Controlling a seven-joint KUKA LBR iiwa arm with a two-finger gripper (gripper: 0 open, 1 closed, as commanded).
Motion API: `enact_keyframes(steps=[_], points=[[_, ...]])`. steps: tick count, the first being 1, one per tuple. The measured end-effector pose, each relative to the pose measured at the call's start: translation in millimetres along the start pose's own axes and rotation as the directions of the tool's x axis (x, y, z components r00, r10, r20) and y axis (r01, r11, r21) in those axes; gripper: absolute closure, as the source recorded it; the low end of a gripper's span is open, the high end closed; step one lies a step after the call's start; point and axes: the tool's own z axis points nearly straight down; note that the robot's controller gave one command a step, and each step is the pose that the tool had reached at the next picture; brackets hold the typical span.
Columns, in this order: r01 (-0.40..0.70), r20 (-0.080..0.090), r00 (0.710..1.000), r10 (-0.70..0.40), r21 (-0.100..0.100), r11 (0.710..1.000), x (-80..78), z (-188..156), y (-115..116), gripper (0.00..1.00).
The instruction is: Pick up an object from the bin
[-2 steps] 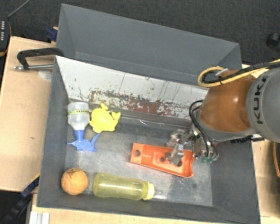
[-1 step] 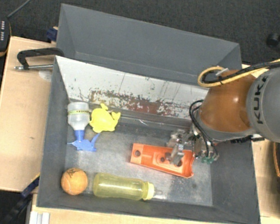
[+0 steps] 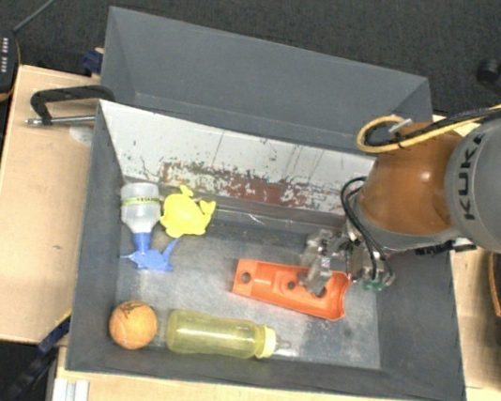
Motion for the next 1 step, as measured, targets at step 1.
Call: enact_keyframes(steps=[1], points=[[0.0, -0.005, 1.0, 0.0, 0.0, 1.0, 1.1, -23.8, 0.3, 1.0]])
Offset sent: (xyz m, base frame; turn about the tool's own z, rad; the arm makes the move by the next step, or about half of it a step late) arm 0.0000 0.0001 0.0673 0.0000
